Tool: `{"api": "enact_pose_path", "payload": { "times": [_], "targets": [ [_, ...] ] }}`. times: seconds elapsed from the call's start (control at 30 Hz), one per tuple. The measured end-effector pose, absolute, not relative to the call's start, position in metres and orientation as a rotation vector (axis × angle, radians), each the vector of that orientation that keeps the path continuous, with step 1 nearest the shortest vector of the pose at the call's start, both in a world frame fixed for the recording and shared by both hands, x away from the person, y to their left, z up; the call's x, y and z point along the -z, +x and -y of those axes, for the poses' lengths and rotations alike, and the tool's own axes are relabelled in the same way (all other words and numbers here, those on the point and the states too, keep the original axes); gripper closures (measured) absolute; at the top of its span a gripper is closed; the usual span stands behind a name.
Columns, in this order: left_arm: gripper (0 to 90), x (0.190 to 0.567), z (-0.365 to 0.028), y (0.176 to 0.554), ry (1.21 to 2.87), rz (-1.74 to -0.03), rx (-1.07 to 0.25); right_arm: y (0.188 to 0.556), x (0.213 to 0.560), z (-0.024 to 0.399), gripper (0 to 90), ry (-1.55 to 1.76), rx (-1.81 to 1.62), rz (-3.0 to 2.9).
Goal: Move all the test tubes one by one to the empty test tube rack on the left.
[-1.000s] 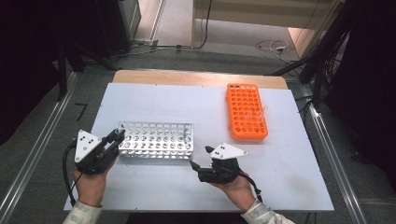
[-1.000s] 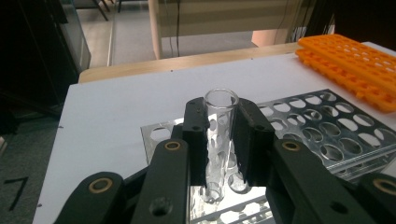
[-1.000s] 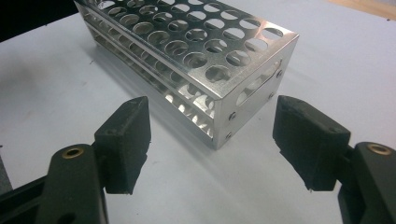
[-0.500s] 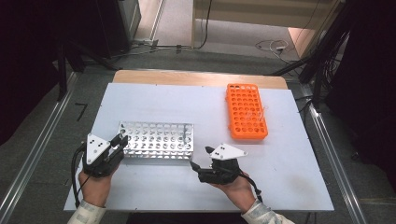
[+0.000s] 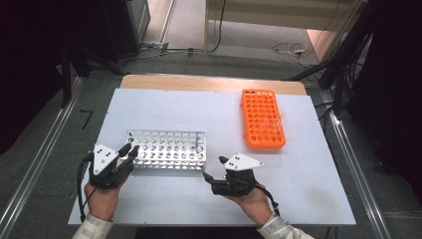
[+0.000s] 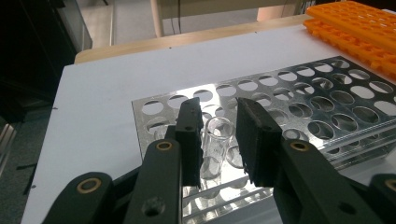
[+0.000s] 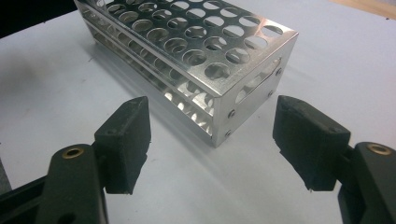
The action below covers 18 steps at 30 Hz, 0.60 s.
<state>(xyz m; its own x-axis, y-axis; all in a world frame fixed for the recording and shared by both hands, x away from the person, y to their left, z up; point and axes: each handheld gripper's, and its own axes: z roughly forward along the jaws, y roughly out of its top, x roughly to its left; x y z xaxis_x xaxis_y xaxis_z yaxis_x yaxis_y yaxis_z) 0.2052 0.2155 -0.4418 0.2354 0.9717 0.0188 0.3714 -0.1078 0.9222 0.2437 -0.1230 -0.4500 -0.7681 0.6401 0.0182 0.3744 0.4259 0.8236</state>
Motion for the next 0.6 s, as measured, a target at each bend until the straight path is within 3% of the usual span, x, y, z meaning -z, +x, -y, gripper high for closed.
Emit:
{"api": "enact_pose_path", "payload": {
  "times": [0.3,0.5,0.6],
  "targets": [
    [53.3,0.437,-0.212,0.2,1.607,-1.251,-0.879,0.248,0.448,0.132,26.5,0.909,-1.259,-2.359],
    [27.1,0.436,-0.205,0.198,1.571,-1.27,-0.849,0.254,0.445,0.144,26.6,0.944,-1.255,-2.317],
    [23.7,0.436,-0.202,0.198,1.566,-1.264,-0.819,0.258,0.443,0.151,26.6,0.965,-1.247,-2.29]
  ]
}}
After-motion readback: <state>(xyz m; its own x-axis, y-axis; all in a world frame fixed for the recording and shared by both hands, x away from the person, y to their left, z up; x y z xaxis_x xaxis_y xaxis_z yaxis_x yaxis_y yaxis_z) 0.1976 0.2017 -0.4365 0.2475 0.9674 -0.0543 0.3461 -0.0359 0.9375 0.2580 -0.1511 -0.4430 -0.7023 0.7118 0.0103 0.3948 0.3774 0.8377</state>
